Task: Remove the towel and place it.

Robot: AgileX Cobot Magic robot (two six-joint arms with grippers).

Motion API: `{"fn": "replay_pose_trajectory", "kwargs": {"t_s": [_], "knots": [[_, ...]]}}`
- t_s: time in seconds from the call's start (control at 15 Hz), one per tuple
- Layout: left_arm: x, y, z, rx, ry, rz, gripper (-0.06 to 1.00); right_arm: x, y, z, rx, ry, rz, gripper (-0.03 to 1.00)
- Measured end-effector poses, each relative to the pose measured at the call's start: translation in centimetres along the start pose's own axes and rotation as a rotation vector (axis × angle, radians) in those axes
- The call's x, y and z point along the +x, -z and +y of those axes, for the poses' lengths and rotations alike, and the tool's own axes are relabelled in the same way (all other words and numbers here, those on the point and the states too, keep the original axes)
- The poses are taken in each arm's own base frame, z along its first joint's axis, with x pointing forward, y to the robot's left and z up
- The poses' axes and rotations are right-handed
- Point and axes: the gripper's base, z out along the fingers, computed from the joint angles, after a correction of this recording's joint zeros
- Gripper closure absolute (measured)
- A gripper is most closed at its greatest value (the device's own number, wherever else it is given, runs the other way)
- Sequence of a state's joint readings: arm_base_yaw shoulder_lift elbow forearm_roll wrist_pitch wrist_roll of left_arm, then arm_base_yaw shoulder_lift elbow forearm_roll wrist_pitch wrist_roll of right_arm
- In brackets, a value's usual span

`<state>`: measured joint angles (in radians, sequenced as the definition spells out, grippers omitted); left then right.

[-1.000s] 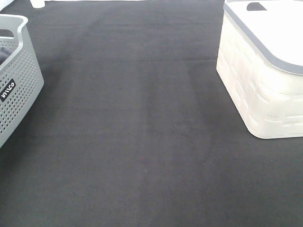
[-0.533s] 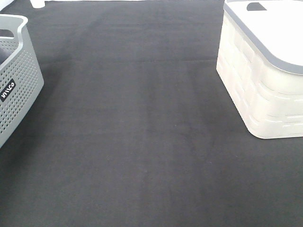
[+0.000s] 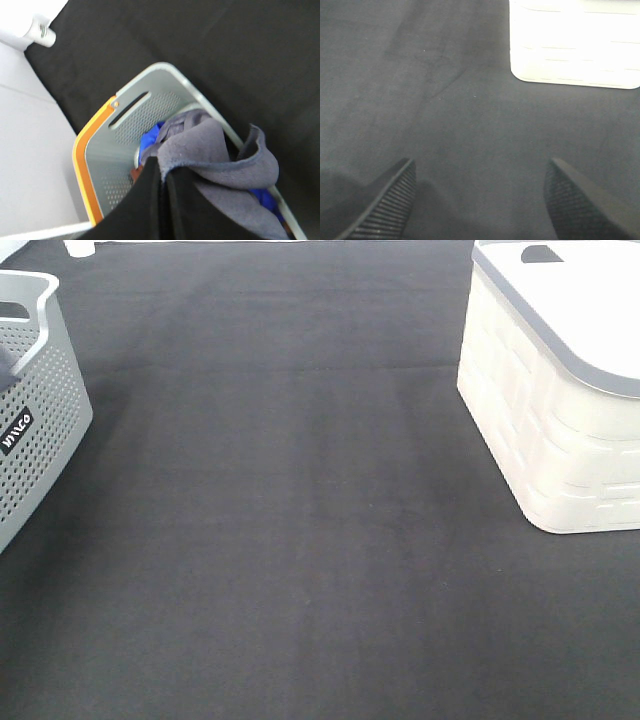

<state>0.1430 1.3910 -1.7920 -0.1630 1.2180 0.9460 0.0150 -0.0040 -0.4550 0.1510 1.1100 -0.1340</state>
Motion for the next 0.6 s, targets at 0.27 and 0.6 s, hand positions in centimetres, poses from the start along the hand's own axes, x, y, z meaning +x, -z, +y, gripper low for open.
{"fn": "replay_pose_trajectory", "kwargs": {"t_s": [0.27,0.6], "knots": [[-4.0,2.6,-0.9,-0.036,-0.086,-0.195,0.94,0.0,0.0,0.0,0.000,0.000,-0.001,0.27],[-11.3,5.4,-2.5,-0.101,-0.206,-0.531,0.94,-3.3,0.6,0.6,-0.076,0.010,-0.066,0.27]]}}
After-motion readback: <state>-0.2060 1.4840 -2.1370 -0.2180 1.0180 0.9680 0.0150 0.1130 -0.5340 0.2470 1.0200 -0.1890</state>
